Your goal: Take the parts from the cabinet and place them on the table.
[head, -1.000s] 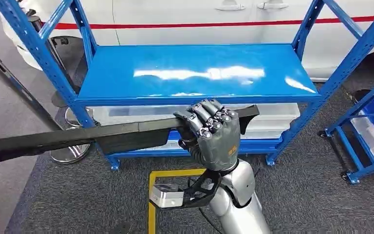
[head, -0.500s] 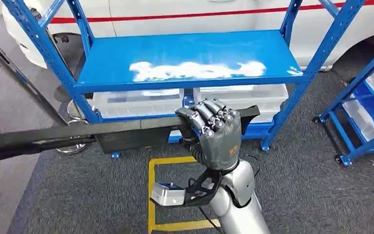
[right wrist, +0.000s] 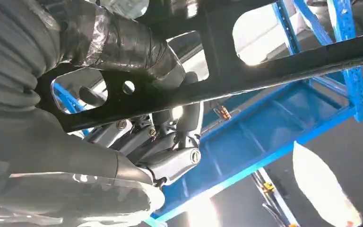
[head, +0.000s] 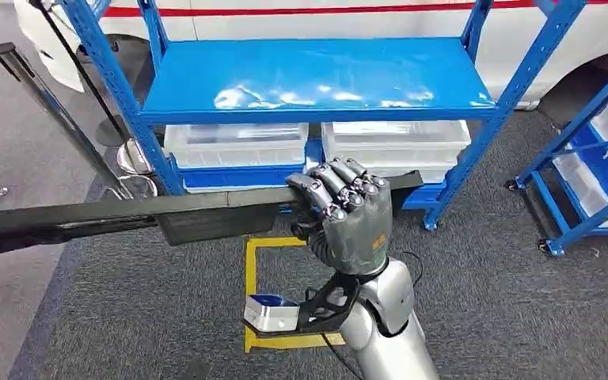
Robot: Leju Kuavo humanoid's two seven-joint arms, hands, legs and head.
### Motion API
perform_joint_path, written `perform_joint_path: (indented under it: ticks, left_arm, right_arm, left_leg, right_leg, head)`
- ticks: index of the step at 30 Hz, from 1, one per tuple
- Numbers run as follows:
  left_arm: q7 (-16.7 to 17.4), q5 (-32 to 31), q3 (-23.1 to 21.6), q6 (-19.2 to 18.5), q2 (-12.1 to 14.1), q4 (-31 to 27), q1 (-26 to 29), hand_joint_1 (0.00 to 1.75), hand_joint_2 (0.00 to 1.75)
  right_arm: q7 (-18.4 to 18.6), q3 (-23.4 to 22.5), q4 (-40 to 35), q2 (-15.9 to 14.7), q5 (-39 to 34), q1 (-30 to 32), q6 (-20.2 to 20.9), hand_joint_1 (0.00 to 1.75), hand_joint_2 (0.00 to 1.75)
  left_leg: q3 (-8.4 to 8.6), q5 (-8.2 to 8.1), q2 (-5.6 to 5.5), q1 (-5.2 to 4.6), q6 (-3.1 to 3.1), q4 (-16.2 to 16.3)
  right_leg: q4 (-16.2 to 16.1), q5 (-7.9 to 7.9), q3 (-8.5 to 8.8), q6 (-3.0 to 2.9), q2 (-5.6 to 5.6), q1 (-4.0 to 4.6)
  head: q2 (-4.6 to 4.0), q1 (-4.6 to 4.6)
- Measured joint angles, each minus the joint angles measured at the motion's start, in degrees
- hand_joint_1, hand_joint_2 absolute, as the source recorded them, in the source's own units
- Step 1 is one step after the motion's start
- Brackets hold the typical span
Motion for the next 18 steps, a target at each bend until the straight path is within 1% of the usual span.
perform_joint_path:
  ticks: [1,2,3,4,5,6,7,8,10,11,12,13,14,15,16,17,18]
  left_arm:
    - [0.1,-0.1,0.0,0.0,-0.1,0.0,0.0,0.0,1.75]
    - [0.2,-0.2,0.0,-0.1,-0.2,0.0,0.0,0.0,1.75]
    - [0.3,-0.4,0.0,-0.2,-0.2,0.0,0.0,0.0,1.75]
    - [0.3,-0.5,0.0,-0.2,-0.2,0.0,0.0,0.0,1.75]
    - [0.4,-0.6,0.0,-0.3,-0.2,0.0,0.0,0.0,1.75]
    - [0.4,-0.6,0.0,-0.4,-0.2,0.0,0.0,0.0,1.75]
    - [0.4,-0.7,0.0,-0.4,-0.2,0.0,0.0,0.0,1.75]
    - [0.4,-0.7,0.0,-0.4,-0.2,0.0,-0.2,0.0,1.75]
    - [0.3,-0.8,0.0,-0.6,-0.3,0.0,-0.3,0.0,1.75]
    - [0.3,-1.0,0.0,-0.6,-0.3,0.0,-0.3,0.0,1.75]
    - [0.3,-1.1,0.0,-0.7,-0.3,0.0,-0.4,0.0,1.75]
    - [0.3,-1.1,0.0,-0.7,-0.3,0.0,-0.4,0.0,1.75]
    - [0.3,-1.1,0.0,-0.7,-0.3,0.0,-0.4,0.0,1.75]
    - [0.3,-1.1,0.0,-0.7,-0.3,0.0,-0.5,0.0,1.75]
    - [0.3,-1.1,0.0,-0.7,-0.3,0.0,-0.5,0.0,1.75]
    - [0.3,-1.1,0.0,-0.7,-0.3,0.0,-0.5,0.0,1.75]
    - [0.3,-1.1,0.0,-0.7,-0.3,0.0,-0.5,0.0,1.75]
  right_arm:
    - [0.1,0.0,0.2,-0.1,0.3,0.0,0.0,1.75,1.75]
    - [0.2,0.0,0.4,-0.2,0.5,0.0,0.0,1.75,1.75]
    - [0.4,0.0,0.5,-0.3,0.7,0.1,0.0,1.75,1.75]
    - [0.6,0.0,0.5,-0.3,0.8,0.1,0.0,1.75,1.75]
    - [0.7,0.0,0.6,-0.4,1.0,0.1,0.0,1.75,1.75]
    - [0.8,0.0,0.6,-0.4,1.3,0.1,0.0,1.75,1.75]
    - [0.8,0.0,0.6,-0.4,1.5,0.0,0.0,1.75,1.75]
    - [0.8,0.0,0.5,-0.3,1.5,0.0,0.0,1.75,1.75]
    - [1.0,0.0,0.6,-0.4,1.5,0.1,0.0,1.75,1.75]
    - [1.0,0.0,0.6,-0.4,1.5,0.1,0.0,1.75,1.75]
    - [1.0,0.0,0.6,-0.4,1.5,0.1,0.0,1.75,1.75]
    - [1.0,0.1,0.6,-0.4,1.5,0.1,0.0,1.75,1.75]
    - [1.0,0.1,0.6,-0.4,1.5,0.1,0.0,1.75,1.75]
    - [1.0,0.1,0.6,-0.4,1.5,0.1,0.0,1.75,1.75]
    - [1.0,0.1,0.6,-0.4,1.5,0.1,0.0,1.75,1.75]
    - [1.0,0.1,0.7,-0.4,1.5,0.1,0.0,1.75,1.75]
    - [1.0,0.1,0.7,-0.4,1.5,0.1,0.0,1.75,1.75]
  left_leg:
    - [-0.65,0.43,0.01,-0.04,-0.01,0.1]
    - [-1.37,0.8,0.06,-0.07,-0.07,0.3]
    - [-2.14,1.1,0.09,-0.06,-0.12,0.7]
    - [-2.94,1.33,0.11,-0.03,-0.22,1.2]
    - [-3.71,1.47,0.1,-0.01,-0.41,1.6]
    - [-4.36,1.53,0.08,0.02,-0.52,2.4]
    - [-4.96,1.55,0.07,0.05,-0.63,3.0]
    - [-5.61,1.66,0.07,-0.25,-1.07,3.6]
    - [-5.89,2.42,0.06,-0.15,-1.92,3.6]
    - [-6.01,2.87,0.05,-0.09,-2.28,3.5]
    - [-6.4,2.74,-0.02,-0.01,-2.68,3.6]
    - [-6.98,0.89,-0.09,0.23,-2.96,4.6]
    - [-7.85,-2.09,-0.1,0.21,-3.14,7.0]
    - [-8.95,-5.43,-0.11,0.3,-3.3,11.1]
    - [-9.95,-8.23,-0.1,0.35,-3.43,15.3]
    - [-10.44,-9.84,-0.09,0.35,-3.51,18.7]
    - [-10.18,-9.68,-0.09,0.35,-3.5,20.4]
  right_leg:
    - [4.5,-2.46,-1.23,0.14,0.0,-0.01]
    - [7.7,-3.35,-1.85,0.24,0.0,-0.01]
    - [8.9,-2.57,-1.45,0.29,0.0,-0.05]
    - [7.6,-0.83,0.15,0.33,-0.01,-0.17]
    - [4.2,1.09,2.79,0.32,-0.02,-0.33]
    - [-0.5,2.41,6.17,0.26,-0.04,-0.44]
    - [-4.5,0.95,8.25,0.1,-0.02,-0.45]
    - [-6.0,0.43,9.26,-0.01,0.14,0.1]
    - [-6.2,0.55,8.88,-0.45,0.19,0.12]
    - [-6.1,0.91,8.64,-0.95,0.17,0.27]
    - [-6.6,1.58,8.29,-1.83,0.06,-0.04]
    - [-6.7,2.2,7.9,-2.32,-0.08,-0.07]
    - [-6.7,2.69,7.34,-2.69,-0.12,-0.07]
    - [-6.7,3.23,6.7,-3.03,-0.17,0.06]
    - [-6.7,3.84,6.0,-3.11,-0.2,0.19]
    - [-6.6,4.47,5.2,-3.16,-0.21,0.29]
    - [-6.6,5.09,4.39,-3.17,-0.21,0.4]
  head:
    - [0.0,0.0]
    - [0.0,0.02]
    - [0.0,0.0]
    - [0.0,0.02]
    - [0.0,0.0]
    - [0.0,0.0]
    - [0.0,0.0]
    - [0.0,-0.02]
    - [0.0,0.0]
    - [0.0,-0.02]
    - [0.0,0.0]
    - [0.0,-0.02]
    - [0.0,0.0]
    - [0.0,-0.02]
    - [0.0,0.0]
    - [0.0,0.0]
    - [0.0,0.0]
